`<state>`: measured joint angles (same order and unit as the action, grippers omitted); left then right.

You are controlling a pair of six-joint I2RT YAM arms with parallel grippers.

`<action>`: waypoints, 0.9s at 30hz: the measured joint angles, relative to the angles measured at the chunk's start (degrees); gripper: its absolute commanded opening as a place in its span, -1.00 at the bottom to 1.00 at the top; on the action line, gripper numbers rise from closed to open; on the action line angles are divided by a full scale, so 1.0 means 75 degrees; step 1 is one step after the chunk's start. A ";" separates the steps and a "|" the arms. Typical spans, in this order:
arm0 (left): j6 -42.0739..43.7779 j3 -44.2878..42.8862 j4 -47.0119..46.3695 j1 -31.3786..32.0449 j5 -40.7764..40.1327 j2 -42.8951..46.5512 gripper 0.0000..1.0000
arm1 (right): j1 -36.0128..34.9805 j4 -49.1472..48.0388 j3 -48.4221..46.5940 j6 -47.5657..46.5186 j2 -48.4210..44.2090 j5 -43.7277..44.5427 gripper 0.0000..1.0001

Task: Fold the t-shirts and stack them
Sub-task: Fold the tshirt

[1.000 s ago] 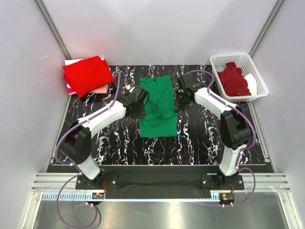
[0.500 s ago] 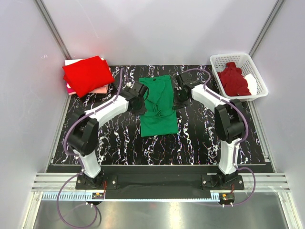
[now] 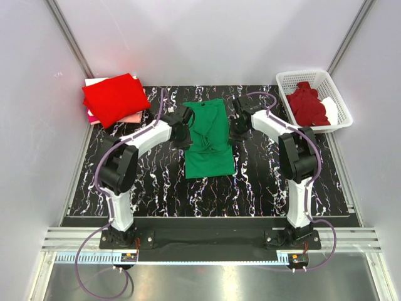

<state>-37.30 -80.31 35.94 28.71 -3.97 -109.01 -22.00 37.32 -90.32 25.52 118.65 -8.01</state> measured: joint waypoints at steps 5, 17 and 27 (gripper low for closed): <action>0.0245 -0.0956 0.0239 -0.0198 0.0178 -0.0510 -0.44 | 0.0099 0.0210 -0.0726 0.0087 0.0393 -0.0108 -0.46; 0.0425 -0.5412 0.1926 -0.1725 0.1495 -0.2821 0.18 | 0.1425 0.1547 -0.4849 0.0810 0.1906 -0.0810 0.66; 0.0277 -0.0979 0.1003 -0.1390 0.1539 0.0469 0.19 | 0.1408 0.0417 0.0656 0.0833 -0.1387 -0.1320 0.58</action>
<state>-35.22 -87.66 43.46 18.28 7.57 -105.49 -11.44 40.45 -85.41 31.77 108.25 -17.91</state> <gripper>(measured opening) 0.591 0.820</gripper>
